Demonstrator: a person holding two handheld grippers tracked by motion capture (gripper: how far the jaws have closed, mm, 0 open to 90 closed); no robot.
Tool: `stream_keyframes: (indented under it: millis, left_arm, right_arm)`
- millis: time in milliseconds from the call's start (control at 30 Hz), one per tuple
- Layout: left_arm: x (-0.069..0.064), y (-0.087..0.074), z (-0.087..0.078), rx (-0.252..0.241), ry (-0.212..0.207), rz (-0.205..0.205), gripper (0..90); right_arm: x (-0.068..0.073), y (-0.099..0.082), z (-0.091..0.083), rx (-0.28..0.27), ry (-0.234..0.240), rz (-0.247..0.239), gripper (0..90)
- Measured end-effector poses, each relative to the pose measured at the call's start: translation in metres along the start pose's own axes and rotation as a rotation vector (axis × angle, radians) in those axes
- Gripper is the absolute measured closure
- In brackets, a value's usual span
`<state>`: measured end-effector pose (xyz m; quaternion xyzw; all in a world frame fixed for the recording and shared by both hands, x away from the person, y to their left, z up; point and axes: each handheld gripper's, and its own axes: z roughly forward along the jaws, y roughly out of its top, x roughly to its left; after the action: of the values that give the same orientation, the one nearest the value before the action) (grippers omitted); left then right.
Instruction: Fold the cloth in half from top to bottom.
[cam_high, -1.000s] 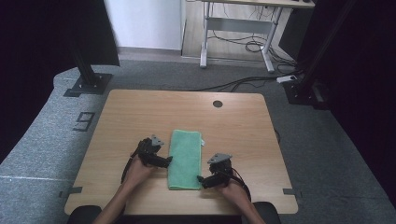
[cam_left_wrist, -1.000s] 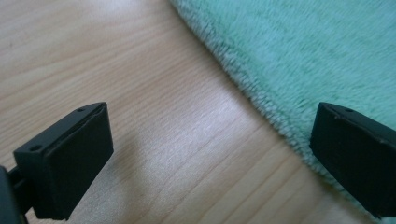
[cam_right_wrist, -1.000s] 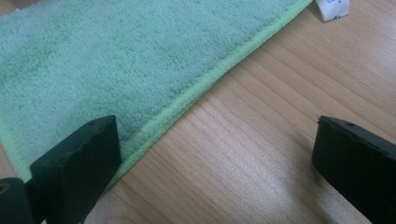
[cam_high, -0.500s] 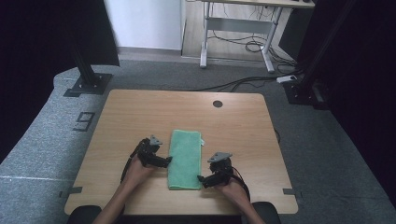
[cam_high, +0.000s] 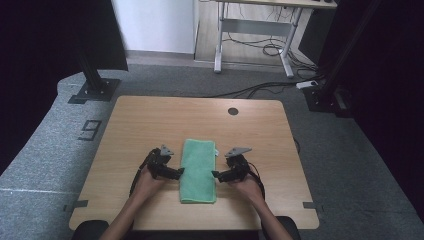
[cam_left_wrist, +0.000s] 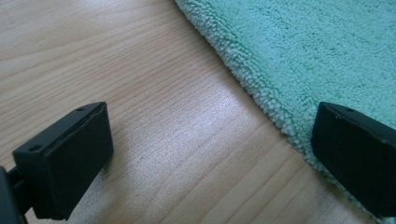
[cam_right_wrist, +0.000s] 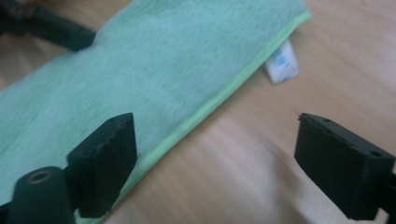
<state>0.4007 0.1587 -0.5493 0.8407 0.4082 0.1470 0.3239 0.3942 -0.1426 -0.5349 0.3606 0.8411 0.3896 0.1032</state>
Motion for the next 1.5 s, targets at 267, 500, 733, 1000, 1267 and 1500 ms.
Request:
stream_keyframes:
  millis: [267,500,733,1000,1267,1500]
  left_arm:
    - [0.000,0.000,0.000,0.000,0.000,-0.001,0.0]
    - [0.000,0.000,0.000,-0.001,0.000,-0.001,0.0]
    - [0.000,0.000,0.000,-0.001,0.000,-0.001,0.0]
    - [0.000,0.000,0.000,-0.003,0.000,-0.004,0.0]
    - [0.000,0.000,0.000,-0.001,0.000,-0.001,0.0]
    - [0.000,0.000,0.000,-0.001,0.000,-0.001,0.0]
  right_arm:
    - [-0.014,0.024,0.017,0.007,-0.037,0.019,22.4]
    - [-0.025,0.032,0.027,0.007,-0.055,0.024,32.1]
    - [-0.038,0.043,0.031,-0.002,-0.057,0.042,42.0]
    - [-0.045,0.061,0.043,0.019,-0.059,0.021,49.9]
    - [-0.052,0.074,0.061,0.059,-0.088,0.006,46.5]
    - [-0.052,0.072,0.076,0.089,-0.077,-0.013,42.7]
